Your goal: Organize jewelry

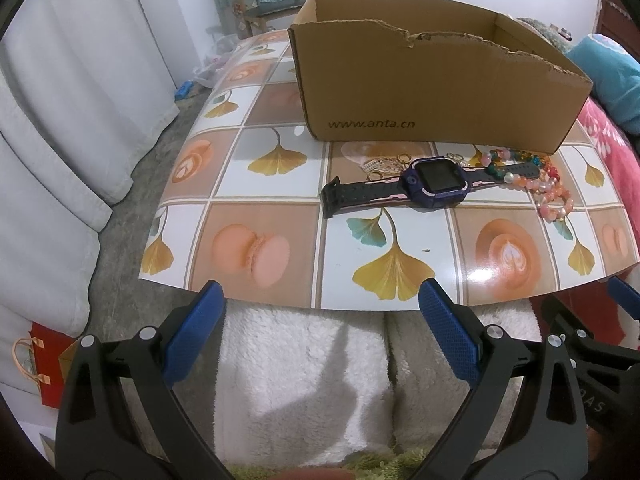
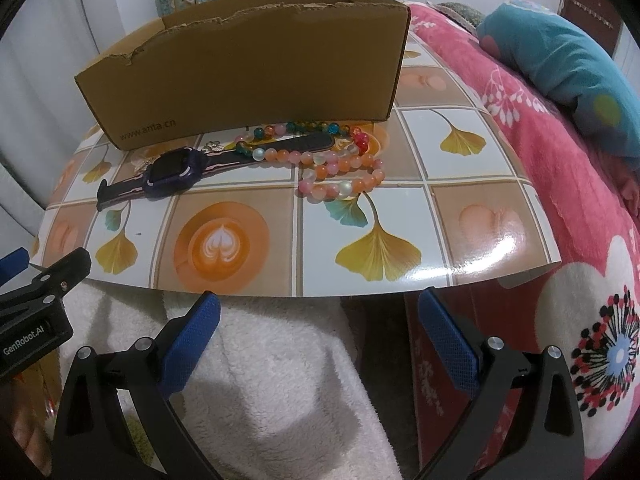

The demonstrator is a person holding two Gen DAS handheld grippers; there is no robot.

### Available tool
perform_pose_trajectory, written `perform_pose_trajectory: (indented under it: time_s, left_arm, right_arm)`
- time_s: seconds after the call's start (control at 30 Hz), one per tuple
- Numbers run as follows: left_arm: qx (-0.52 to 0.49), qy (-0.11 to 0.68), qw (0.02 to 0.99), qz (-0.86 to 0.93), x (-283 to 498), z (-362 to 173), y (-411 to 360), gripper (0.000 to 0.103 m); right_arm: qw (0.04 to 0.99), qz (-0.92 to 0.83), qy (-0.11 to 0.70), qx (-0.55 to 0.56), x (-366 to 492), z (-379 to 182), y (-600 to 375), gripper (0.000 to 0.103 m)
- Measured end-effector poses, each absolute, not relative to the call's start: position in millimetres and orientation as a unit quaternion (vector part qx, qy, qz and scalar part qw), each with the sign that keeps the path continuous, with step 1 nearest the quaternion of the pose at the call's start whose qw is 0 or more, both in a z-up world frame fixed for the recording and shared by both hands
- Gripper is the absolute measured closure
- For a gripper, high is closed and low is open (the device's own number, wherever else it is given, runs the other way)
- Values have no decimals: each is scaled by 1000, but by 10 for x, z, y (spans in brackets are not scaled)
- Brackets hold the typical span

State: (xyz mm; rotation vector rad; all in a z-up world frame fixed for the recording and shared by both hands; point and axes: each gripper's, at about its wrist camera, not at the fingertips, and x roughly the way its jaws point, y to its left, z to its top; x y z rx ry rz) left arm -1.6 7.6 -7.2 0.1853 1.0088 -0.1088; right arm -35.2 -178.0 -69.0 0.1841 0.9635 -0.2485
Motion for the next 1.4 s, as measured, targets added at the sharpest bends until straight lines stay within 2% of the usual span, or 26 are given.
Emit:
perform_pose_trajectory:
  time_s: [1.4]
  left_arm:
    - [88,488,867,-44,6,-124,121,8]
  right_arm:
    - [872,-120,466,89,-289,-716,-1742,7]
